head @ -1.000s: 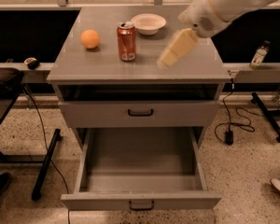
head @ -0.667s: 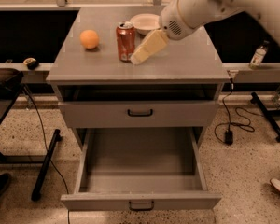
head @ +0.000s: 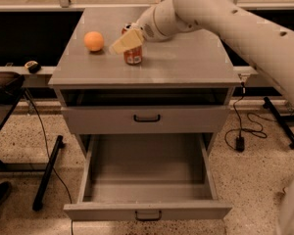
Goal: Place coke can into middle drawer
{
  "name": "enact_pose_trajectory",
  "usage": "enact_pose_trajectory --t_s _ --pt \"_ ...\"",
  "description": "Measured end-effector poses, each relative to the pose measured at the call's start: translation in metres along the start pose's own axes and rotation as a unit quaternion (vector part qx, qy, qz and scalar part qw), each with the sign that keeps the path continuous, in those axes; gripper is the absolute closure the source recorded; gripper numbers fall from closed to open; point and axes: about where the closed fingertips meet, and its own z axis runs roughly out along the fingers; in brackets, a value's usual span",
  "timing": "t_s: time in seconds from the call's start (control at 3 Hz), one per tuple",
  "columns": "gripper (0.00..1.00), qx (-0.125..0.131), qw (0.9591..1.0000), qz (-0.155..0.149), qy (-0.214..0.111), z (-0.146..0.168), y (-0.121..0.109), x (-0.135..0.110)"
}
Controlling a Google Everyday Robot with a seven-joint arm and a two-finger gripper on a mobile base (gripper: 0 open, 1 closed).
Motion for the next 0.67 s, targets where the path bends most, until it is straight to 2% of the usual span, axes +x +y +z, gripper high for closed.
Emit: enact_pose_trajectory --t_s 0.33,0.67 --pt "0.18 0.008 0.9990 0.022 -0.039 0.023 -0.013 -0.023" --pt "0.50 0.009 0.9980 0.050 -0.038 0.048 -0.029 -0.019"
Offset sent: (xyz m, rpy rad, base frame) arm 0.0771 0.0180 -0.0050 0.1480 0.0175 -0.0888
